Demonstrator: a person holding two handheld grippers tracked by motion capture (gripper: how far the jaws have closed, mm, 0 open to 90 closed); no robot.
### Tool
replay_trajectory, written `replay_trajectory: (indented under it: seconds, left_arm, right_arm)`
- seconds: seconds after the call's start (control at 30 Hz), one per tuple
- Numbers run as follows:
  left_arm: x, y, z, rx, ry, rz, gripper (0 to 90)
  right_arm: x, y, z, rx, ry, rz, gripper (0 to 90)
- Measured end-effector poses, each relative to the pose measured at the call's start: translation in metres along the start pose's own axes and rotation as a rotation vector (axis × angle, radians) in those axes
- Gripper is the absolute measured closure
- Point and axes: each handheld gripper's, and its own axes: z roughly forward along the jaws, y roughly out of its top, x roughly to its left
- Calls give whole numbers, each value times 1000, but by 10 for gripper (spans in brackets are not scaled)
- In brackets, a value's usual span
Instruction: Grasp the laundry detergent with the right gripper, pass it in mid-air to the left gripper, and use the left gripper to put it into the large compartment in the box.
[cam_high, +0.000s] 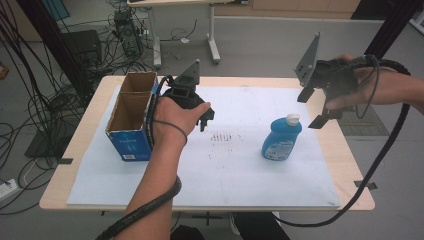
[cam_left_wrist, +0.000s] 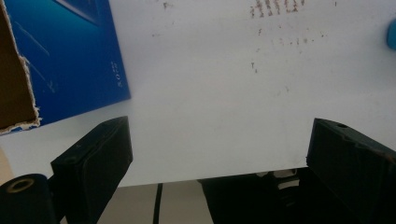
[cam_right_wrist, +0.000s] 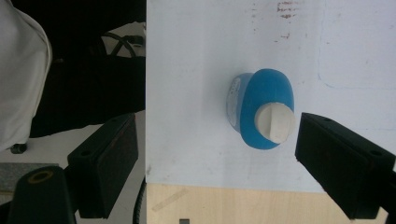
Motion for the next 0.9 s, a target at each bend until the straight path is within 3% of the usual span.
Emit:
replay_trajectory:
  seconds: [0.9]
  left_arm:
    - [0,-1,-5,-15,0,-5,74]
  right_arm:
    - [1,0,-1,9,-13,1,129]
